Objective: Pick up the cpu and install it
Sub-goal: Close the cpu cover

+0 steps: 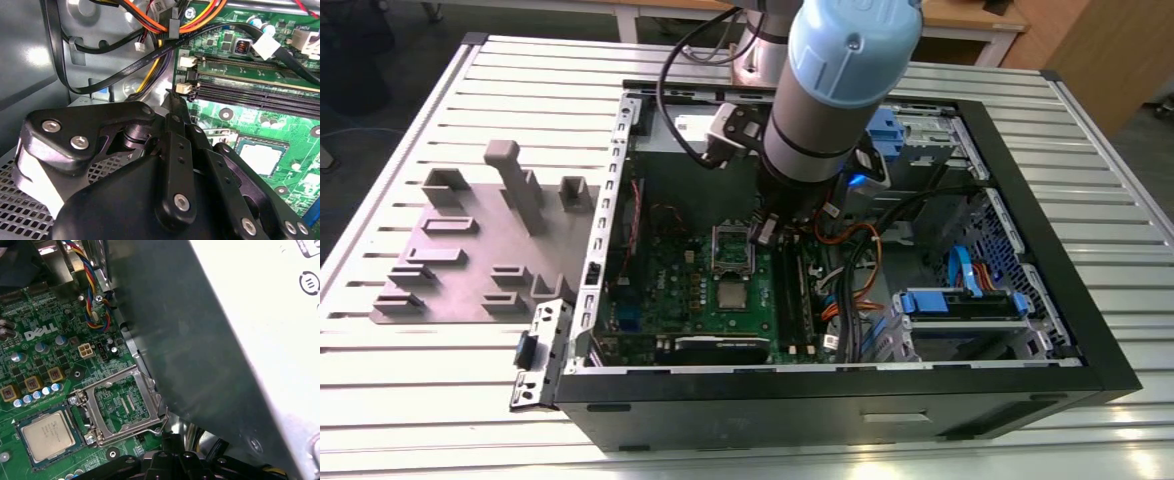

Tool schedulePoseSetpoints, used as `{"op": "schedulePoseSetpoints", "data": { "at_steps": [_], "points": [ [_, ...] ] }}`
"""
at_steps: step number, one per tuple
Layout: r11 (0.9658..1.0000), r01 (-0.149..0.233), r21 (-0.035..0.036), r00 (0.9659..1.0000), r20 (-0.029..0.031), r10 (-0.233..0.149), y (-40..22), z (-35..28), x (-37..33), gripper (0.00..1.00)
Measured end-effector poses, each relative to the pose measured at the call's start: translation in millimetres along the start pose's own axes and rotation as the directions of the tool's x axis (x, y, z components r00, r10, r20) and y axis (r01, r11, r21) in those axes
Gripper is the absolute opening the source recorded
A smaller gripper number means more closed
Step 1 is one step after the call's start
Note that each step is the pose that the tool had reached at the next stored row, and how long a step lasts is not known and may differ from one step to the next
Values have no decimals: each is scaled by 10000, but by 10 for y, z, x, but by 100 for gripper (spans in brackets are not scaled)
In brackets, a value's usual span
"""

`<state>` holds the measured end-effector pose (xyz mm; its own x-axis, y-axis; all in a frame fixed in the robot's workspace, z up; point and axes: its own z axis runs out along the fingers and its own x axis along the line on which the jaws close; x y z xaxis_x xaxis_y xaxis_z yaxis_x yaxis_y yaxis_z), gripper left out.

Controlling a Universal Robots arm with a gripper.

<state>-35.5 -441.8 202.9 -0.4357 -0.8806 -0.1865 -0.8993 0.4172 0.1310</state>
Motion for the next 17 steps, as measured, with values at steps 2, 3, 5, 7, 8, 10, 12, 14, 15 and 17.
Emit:
{"op": "schedulePoseSetpoints", "data": {
  "at_steps": [2, 3, 5, 7, 8, 10, 12, 14, 15, 17],
  "points": [
    [10000, -1, -7, 10000, 11, 1, 5, 3, 3, 11],
    [10000, 0, -9, 10000, 14, 0, 8, 3, 4, 11],
    [10000, -1, -12, 10000, 10, 1, 11, 3, 6, 11],
    [10000, 0, -14, 10000, 9, 0, 12, 3, 6, 11],
    [10000, -1, -13, 10000, 11, 1, 13, 3, 7, 11],
    [10000, -2, -16, 10000, 8, 2, 13, 3, 7, 11],
    [10000, -2, -16, 10000, 6, 2, 14, -5, 7, 11],
    [10000, -2, -17, 10000, 11, 2, 14, -5, 6, 11],
    [10000, -2, -17, 10000, 10, 2, 16, -6, 7, 11],
    [10000, -3, -17, 10000, 9, 3, 22, -7, 10, 11]
  ]
}}
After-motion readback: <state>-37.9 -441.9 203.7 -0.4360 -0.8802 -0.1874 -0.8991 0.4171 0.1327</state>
